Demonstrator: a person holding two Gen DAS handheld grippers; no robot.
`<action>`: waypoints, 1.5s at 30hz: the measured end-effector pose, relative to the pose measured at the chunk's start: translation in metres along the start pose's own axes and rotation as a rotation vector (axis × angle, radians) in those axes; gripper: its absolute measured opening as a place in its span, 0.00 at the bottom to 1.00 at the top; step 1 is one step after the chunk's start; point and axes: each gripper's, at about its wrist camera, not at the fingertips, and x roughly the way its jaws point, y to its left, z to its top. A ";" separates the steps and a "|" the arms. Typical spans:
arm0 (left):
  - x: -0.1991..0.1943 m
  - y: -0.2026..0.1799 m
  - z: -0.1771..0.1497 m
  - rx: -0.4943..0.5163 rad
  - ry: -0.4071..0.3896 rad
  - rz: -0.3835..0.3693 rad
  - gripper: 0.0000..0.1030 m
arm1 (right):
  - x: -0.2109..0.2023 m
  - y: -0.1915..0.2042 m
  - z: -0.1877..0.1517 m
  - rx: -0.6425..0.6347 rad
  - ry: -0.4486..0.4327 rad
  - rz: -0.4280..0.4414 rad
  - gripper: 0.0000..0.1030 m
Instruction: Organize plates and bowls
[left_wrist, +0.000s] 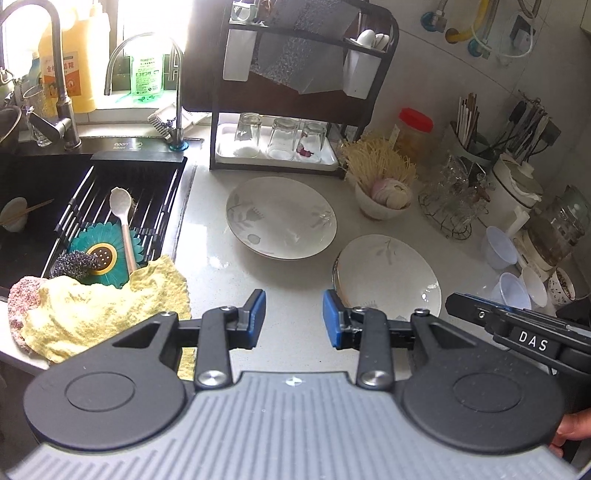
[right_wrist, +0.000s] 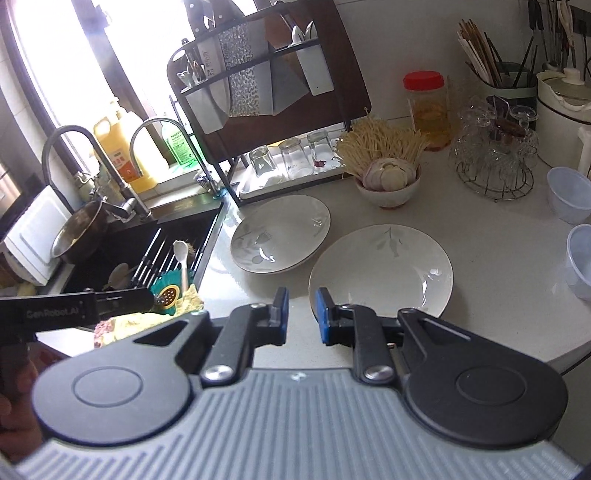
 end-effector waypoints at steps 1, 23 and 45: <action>0.003 0.002 0.002 -0.001 0.003 0.001 0.38 | 0.002 0.000 0.001 0.002 0.002 -0.001 0.20; 0.112 0.032 0.083 -0.026 0.053 0.030 0.48 | 0.106 -0.018 0.059 0.057 0.030 0.007 0.20; 0.232 0.094 0.120 -0.109 0.197 0.095 0.51 | 0.227 -0.042 0.087 0.115 0.157 -0.004 0.40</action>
